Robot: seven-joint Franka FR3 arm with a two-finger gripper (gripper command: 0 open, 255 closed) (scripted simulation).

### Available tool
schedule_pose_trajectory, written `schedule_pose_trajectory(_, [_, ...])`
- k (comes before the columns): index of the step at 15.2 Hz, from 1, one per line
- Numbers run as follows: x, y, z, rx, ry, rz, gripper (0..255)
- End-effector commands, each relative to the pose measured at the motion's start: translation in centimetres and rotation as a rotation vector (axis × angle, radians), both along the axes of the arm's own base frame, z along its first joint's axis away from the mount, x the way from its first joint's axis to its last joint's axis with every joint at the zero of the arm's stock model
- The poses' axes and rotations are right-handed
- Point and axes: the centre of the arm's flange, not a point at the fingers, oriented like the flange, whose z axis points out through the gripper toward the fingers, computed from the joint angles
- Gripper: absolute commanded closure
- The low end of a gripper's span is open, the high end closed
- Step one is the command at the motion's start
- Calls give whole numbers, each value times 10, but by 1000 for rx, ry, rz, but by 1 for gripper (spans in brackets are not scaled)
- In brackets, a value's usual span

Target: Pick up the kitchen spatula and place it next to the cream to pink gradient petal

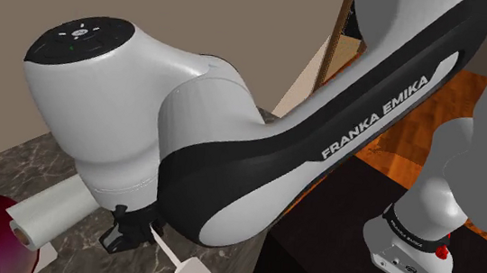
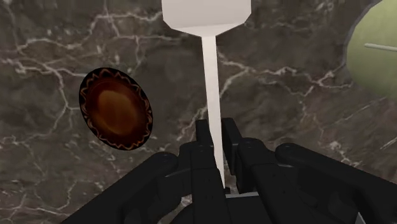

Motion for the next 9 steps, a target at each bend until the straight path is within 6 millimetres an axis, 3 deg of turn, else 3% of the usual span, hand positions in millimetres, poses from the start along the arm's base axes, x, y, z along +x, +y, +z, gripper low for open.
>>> schedule_pose_trajectory(1, [1, 1, -10, 0, 0, 0, 255])
schedule_pose_trajectory(5, [1, 1, -31, 0, 0, 0, 255])
schedule_pose_trajectory(9, [1, 1, -31, 0, 0, 0, 255])
